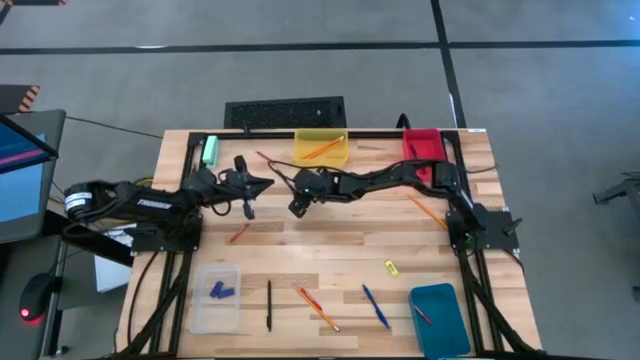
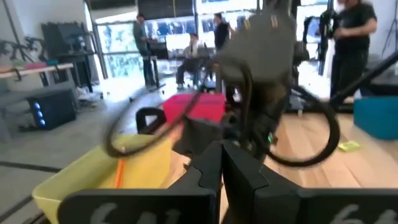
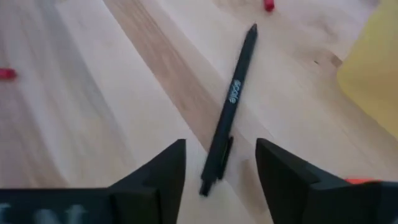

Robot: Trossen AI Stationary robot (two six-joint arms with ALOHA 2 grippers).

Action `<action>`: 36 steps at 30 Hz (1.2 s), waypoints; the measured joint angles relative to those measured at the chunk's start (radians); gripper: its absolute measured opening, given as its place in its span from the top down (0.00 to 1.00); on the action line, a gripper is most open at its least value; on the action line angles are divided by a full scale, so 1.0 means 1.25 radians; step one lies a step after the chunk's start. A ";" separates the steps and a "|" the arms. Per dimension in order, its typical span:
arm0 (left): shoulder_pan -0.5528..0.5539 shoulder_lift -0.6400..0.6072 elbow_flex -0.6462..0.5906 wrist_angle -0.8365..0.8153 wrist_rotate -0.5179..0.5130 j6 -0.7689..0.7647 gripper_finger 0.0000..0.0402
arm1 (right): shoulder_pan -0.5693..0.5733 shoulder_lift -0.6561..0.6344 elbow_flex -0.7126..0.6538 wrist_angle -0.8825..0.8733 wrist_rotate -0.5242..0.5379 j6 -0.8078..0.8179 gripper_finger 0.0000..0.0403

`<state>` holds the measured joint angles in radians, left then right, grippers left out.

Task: Sort crayons/erasers/pens/pencils in bins
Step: Put the black pen into the red bin

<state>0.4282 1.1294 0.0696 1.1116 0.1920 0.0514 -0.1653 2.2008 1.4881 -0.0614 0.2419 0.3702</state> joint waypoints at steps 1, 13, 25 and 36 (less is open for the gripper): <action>0.014 0.000 -0.015 0.032 0.011 -0.010 0.99 | 0.001 0.001 -0.002 -0.011 0.013 0.003 0.48; 0.088 0.000 -0.048 0.102 0.101 -0.063 0.99 | 0.002 0.073 0.023 0.038 0.050 0.005 0.59; 0.088 0.000 -0.048 0.102 0.102 -0.060 0.99 | -0.001 0.080 0.050 -0.081 0.035 -0.010 0.83; 0.088 0.000 -0.048 0.101 0.102 -0.060 0.99 | 0.018 0.022 0.046 -0.242 -0.075 0.018 0.89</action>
<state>0.5388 1.1297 0.0093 1.2382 0.3193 -0.0235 -0.1434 2.2288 1.5458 -0.3643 0.1483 0.3932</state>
